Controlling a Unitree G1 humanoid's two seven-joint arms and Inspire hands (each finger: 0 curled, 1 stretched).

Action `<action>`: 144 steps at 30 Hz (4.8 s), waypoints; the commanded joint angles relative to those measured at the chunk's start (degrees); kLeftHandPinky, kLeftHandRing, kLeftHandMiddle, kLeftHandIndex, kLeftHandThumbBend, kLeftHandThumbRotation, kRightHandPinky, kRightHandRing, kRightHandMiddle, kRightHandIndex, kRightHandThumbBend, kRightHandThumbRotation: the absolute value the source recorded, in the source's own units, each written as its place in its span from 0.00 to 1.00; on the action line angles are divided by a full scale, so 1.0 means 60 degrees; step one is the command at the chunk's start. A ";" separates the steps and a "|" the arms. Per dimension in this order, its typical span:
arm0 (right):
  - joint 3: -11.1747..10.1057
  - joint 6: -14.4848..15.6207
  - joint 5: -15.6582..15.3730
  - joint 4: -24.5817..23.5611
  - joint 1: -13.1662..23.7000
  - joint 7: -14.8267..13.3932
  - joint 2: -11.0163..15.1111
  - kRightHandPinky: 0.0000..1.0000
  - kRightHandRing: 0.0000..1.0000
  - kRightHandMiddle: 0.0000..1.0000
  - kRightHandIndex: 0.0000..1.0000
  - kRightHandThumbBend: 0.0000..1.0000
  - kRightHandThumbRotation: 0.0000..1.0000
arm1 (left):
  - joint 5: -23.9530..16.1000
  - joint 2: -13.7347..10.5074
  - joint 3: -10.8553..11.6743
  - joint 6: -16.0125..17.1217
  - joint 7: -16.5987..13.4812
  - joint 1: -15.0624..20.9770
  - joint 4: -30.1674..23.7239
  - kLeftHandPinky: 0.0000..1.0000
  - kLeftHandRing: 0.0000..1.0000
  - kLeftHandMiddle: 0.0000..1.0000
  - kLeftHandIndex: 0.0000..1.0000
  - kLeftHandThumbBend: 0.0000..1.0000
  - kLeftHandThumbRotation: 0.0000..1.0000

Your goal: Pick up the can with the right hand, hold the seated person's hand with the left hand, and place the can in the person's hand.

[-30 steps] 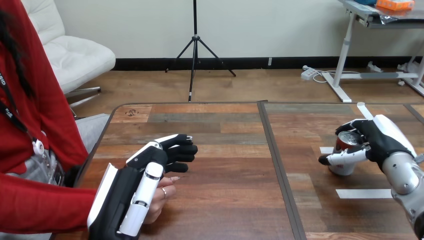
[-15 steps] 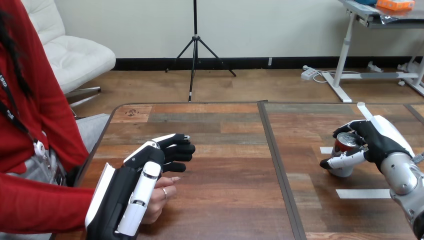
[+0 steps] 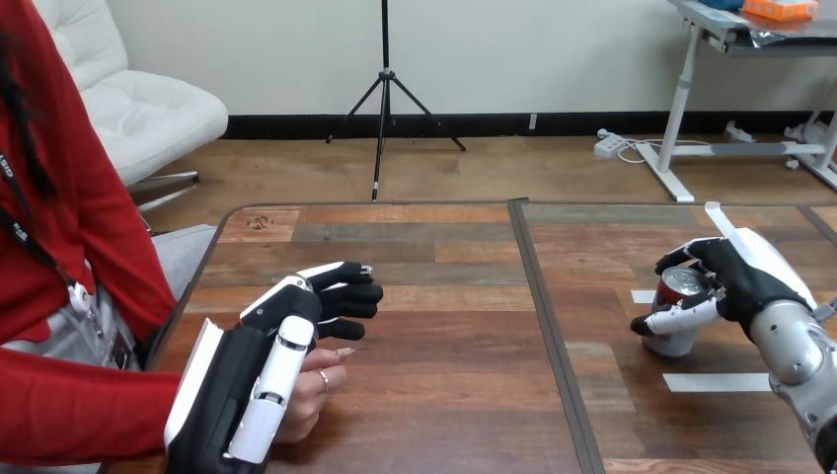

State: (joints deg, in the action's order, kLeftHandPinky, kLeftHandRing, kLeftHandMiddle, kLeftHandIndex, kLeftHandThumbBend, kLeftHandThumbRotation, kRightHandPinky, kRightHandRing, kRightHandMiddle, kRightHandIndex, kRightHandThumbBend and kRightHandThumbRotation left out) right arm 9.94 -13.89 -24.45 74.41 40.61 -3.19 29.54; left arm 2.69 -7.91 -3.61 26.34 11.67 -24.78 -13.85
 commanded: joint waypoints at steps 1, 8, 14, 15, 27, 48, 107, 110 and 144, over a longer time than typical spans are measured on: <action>0.0106 -0.0011 -0.0067 -0.0107 0.0970 0.0079 0.0142 0.56 0.63 0.67 0.68 0.90 0.08 | 0.0032 0.0074 0.0055 0.0290 -0.0040 0.0505 0.0025 0.65 0.70 0.70 0.70 0.22 1.00; 0.0149 0.0062 -0.0107 -0.0116 0.1034 0.0184 0.0186 0.57 0.64 0.69 0.69 0.92 0.10 | 0.0005 0.0059 0.0075 0.0300 -0.0033 0.0546 0.0079 0.65 0.70 0.70 0.70 0.22 1.00; 0.0238 0.0071 -0.0201 -0.0129 0.1053 0.0226 0.0251 0.59 0.66 0.70 0.70 0.93 0.12 | -0.0085 0.0065 0.0092 0.0278 -0.0084 0.0559 0.0082 0.64 0.70 0.69 0.70 0.24 1.00; 0.0261 0.0120 -0.0233 -0.0129 0.1068 0.0242 0.0260 0.59 0.66 0.70 0.70 0.93 0.13 | -0.0089 0.0066 0.0093 0.0280 -0.0087 0.0565 0.0088 0.63 0.69 0.69 0.70 0.24 1.00; 0.0186 0.0374 -0.0183 -0.0152 0.1140 0.0464 0.0284 0.61 0.69 0.73 0.73 0.94 0.16 | -0.0041 0.0040 0.0101 0.0346 -0.0053 0.0614 0.0150 0.62 0.69 0.69 0.70 0.25 1.00; 0.0199 0.0573 -0.0182 -0.0186 0.1222 0.0920 0.0419 0.66 0.74 0.78 0.78 0.93 0.19 | -0.0066 0.0033 0.0119 0.0359 -0.0076 0.0692 0.0203 0.60 0.68 0.68 0.69 0.23 1.00; 0.0243 0.0465 -0.0371 -0.0242 0.1537 0.1177 0.0929 0.63 0.69 0.72 0.75 0.90 0.14 | -0.0009 0.0005 0.0166 0.0397 -0.0065 0.0908 0.0388 0.57 0.66 0.67 0.67 0.23 1.00; 0.0204 0.0415 -0.0338 -0.0244 0.1515 0.1025 0.0923 0.59 0.64 0.68 0.71 0.88 0.07 | -0.0068 0.0015 0.0163 0.0410 -0.0095 0.0921 0.0380 0.57 0.66 0.67 0.67 0.23 1.00; 0.0257 0.0343 -0.0397 -0.0259 0.1393 0.0042 0.0814 0.36 0.40 0.45 0.46 0.80 0.00 | 0.0028 -0.0028 0.0211 0.0390 -0.0054 0.0917 0.0355 0.56 0.65 0.66 0.66 0.21 1.00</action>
State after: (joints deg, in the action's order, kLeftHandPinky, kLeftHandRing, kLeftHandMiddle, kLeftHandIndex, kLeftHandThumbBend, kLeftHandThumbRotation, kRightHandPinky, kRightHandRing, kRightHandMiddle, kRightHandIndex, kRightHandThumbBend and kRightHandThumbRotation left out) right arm 11.20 -11.08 -26.89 74.39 45.14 -1.52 34.10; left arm 2.38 -8.00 -3.19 27.44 11.38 -22.29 -11.25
